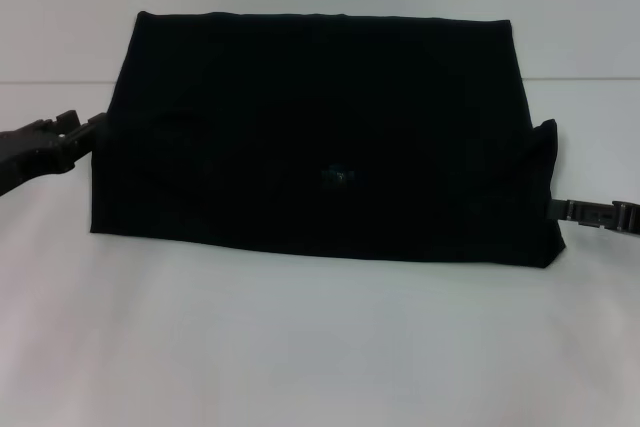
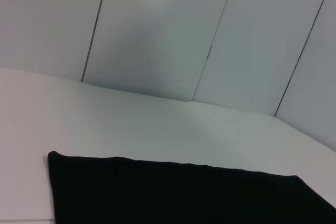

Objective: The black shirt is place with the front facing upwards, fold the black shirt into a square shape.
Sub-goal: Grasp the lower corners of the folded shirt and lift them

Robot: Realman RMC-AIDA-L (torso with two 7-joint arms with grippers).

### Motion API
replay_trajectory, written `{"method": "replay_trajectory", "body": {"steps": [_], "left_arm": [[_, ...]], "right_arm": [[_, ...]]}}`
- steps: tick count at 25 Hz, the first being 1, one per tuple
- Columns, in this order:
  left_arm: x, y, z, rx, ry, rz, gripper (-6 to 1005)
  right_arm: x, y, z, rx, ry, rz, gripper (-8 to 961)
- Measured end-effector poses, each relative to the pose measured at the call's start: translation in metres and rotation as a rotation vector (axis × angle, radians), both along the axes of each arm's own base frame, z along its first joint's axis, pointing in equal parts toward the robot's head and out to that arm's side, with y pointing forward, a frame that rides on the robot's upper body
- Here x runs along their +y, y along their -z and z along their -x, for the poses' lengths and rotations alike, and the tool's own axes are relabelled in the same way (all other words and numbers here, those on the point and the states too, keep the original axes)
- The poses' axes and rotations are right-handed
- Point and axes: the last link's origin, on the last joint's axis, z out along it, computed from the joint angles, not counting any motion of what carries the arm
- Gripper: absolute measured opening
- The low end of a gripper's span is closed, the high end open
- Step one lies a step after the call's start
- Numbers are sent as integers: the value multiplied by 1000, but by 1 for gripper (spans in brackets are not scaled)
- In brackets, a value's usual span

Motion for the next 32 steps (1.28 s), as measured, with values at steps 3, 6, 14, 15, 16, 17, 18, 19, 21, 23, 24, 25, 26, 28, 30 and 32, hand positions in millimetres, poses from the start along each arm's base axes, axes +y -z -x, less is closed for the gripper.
{"method": "replay_trajectory", "body": {"steps": [3,6,14,15,16,17,18,19,21,23,24,25,26,28,30,32], "left_arm": [[-3,1,1,-12,0,-3,485],[-4,0,1,-11,1,-5,485],[-3,-1,4,5,-9,-14,481],[-3,-2,4,9,-12,-17,480],[-2,-3,5,15,-18,-22,480],[-1,-3,7,24,-26,-29,480],[1,-4,9,36,-39,-40,480],[2,-4,11,46,-49,-49,480],[3,-4,14,63,-65,-61,479],[4,-2,16,75,-77,-66,479],[5,-1,17,80,-82,-67,479],[6,-1,18,85,-86,-69,479],[7,-1,17,88,-88,-69,479],[8,0,17,92,-86,-70,479],[9,-1,16,96,-82,-70,479],[10,0,16,99,-79,-70,479]], "right_arm": [[3,-8,-1,18,38,-10,824],[4,-15,-3,31,68,-13,825],[3,-24,4,138,156,31,823],[4,-24,5,146,163,35,823],[5,-23,6,154,172,39,823],[6,-23,7,158,183,41,822],[7,-22,7,159,191,42,822],[8,-21,7,157,202,42,822],[8,-20,5,154,220,40,821],[8,-19,4,153,231,40,821],[7,-18,4,153,234,41,821],[7,-17,3,153,238,42,820],[6,-15,3,154,241,46,820],[6,-9,4,159,245,61,820],[6,0,6,155,246,79,819],[8,7,9,136,242,92,819]]}}
